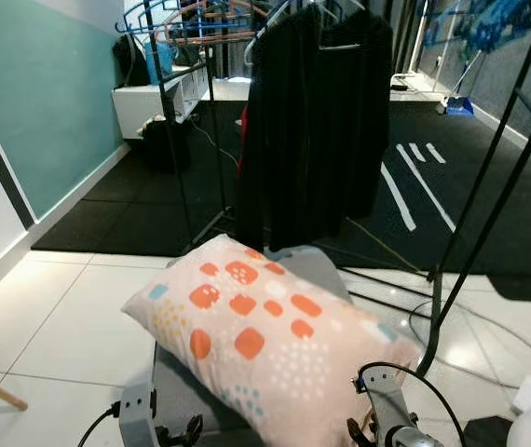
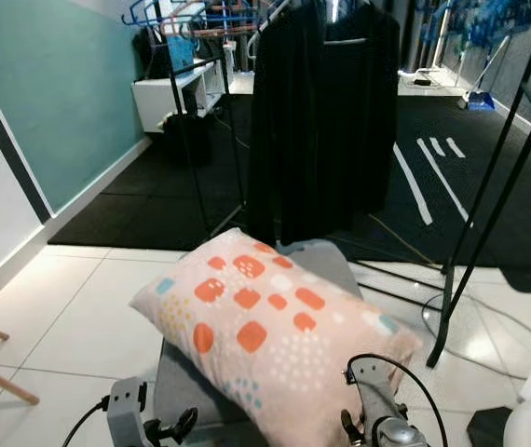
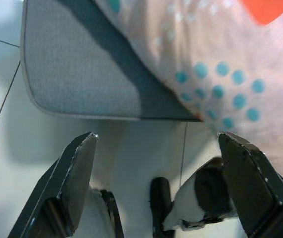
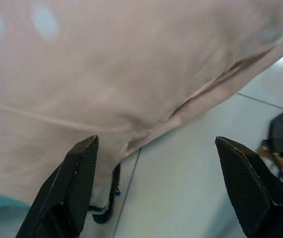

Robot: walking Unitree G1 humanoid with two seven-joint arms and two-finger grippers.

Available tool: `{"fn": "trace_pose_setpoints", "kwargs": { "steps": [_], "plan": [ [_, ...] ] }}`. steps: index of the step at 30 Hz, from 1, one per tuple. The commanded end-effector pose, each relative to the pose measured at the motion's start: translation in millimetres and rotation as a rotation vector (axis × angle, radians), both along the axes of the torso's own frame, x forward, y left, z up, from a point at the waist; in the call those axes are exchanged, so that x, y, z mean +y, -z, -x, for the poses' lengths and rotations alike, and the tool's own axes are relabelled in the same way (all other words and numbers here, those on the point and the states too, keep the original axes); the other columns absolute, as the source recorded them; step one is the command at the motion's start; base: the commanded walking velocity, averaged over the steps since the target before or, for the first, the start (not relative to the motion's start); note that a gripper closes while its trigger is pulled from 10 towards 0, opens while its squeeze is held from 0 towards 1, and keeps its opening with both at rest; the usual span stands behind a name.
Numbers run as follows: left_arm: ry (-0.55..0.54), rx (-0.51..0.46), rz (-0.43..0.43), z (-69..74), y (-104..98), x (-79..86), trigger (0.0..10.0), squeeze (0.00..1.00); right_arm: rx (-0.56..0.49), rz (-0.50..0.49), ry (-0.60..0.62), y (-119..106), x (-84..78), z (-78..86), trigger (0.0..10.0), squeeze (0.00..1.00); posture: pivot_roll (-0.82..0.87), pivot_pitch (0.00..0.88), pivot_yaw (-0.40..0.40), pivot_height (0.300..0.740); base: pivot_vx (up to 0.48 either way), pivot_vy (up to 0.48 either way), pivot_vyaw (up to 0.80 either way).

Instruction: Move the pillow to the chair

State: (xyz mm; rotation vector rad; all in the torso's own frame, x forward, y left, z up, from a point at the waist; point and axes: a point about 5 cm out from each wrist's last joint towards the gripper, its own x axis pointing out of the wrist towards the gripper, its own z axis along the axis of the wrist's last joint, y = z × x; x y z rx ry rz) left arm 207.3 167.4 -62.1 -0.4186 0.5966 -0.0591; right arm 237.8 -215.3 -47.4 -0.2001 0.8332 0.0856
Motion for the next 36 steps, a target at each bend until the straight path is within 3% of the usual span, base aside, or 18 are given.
{"fn": "trace_pose_setpoints", "kwargs": {
  "steps": [1, 6, 7, 8, 9, 10, 11, 13, 17, 18, 19, 25, 26, 28, 34, 36],
  "plan": [
    [-0.024, -0.011, 0.033, 2.6, 1, 2.4, 10.0, 1.00, -0.018, -0.020, 0.006, 0, 1.9, -0.5, 10.0, 0.00, -0.26, 0.026, 0.023, 0.600, 0.000, 0.000, 0.00],
    [-0.033, -0.051, 0.117, 1.6, -2, -1.7, 10.0, 1.00, -0.025, -0.021, 0.004, -1, 0.7, -0.7, 10.0, 0.00, -0.26, 0.032, 0.016, 0.585, 0.000, 0.000, 0.00],
    [0.014, -0.182, 0.086, -38.8, -30, 6.5, 10.0, 1.00, -0.028, -0.020, 0.006, -1, 0.3, -0.8, 10.0, 0.00, -0.26, 0.033, 0.013, 0.580, 0.000, 0.000, 0.00],
    [0.014, -0.182, 0.086, -38.8, -30, 6.5, 10.0, 1.00, -0.028, -0.020, 0.006, -1, 0.3, -0.8, 10.0, 0.00, -0.26, 0.033, 0.013, 0.580, 0.000, 0.000, 0.00],
    [0.040, -0.272, 0.097, -66.7, -54, 9.9, 10.0, 1.00, -0.032, -0.021, 0.009, -2, -0.2, -1.0, 10.0, 0.00, -0.26, 0.040, 0.013, 0.575, 0.000, 0.000, 0.00],
    [0.032, -0.289, 0.227, -83.8, -68, 9.6, 10.0, 1.00, -0.038, -0.022, 0.013, -2, -0.6, -1.3, 10.0, 0.00, -0.27, 0.048, 0.017, 0.570, 0.000, 0.000, 0.00],
    [0.032, -0.289, 0.227, -83.8, -68, 9.6, 10.0, 1.00, -0.038, -0.022, 0.013, -2, -0.6, -1.3, 10.0, 0.00, -0.27, 0.048, 0.017, 0.570, 0.000, 0.000, 0.00],
    [0.034, -0.286, 0.423, -94.9, -80, 6.4, 10.0, 1.00, -0.053, -0.029, 0.027, -3, -1.2, -2.3, 10.0, 0.00, -0.27, 0.053, 0.018, 0.560, 0.000, 0.000, 0.00],
    [0.040, -0.285, 0.462, -97.1, -83, 6.2, 10.0, 1.00, -0.059, -0.032, 0.033, -3, -1.4, -2.7, 10.0, 0.00, -0.27, 0.064, 0.020, 0.555, 0.000, 0.000, 0.00],
    [0.052, -0.296, 0.475, -99.6, -86, 6.7, 10.0, 0.24, -0.065, -0.035, 0.038, -4, -1.6, -3.0, 10.0, 0.00, -0.27, 0.067, 0.020, 0.550, 0.000, 0.000, 0.00],
    [0.065, -0.313, 0.471, -101.6, -89, 7.2, 10.0, 0.00, -0.069, -0.038, 0.041, -4, -1.8, -3.3, 10.0, 0.00, -0.27, 0.068, 0.020, 0.545, 0.000, 0.000, 0.00],
    [0.140, -0.315, 0.431, -99.5, -87, 0.4, 10.0, 0.00, -0.080, -0.053, 0.029, -5, -0.9, -4.6, 10.0, 0.00, -0.28, 0.076, 0.017, 0.525, 0.000, 0.000, 0.00],
    [0.204, -0.300, 0.368, -99.6, -86, -7.3, 10.0, 0.00, -0.093, -0.085, -0.001, -7, 2.3, -6.1, 10.0, 0.00, -0.28, 0.078, 0.020, 0.515, 0.000, 0.000, 0.00],
    [0.222, -0.301, 0.347, -100.9, -87, -9.7, 10.0, 0.00, -0.099, -0.094, -0.018, -7, 3.6, -6.8, 10.0, 0.00, -0.28, 0.078, 0.020, 0.510, 0.000, 0.000, 0.00],
    [0.208, -0.301, 0.290, -111.5, -96, -7.9, 10.0, 0.00, -0.131, -0.098, -0.018, -9, 4.4, -8.5, 10.0, 0.00, -0.30, 0.088, 0.031, 0.500, 0.000, 0.000, 0.00],
    [0.184, -0.282, 0.236, -115.8, -98, -5.2, 10.0, 0.00, -0.153, -0.078, 0.001, -10, 2.9, -9.4, 10.0, 0.00, -0.31, 0.094, 0.039, 0.500, 0.000, 0.000, 0.00]
  ]
}}
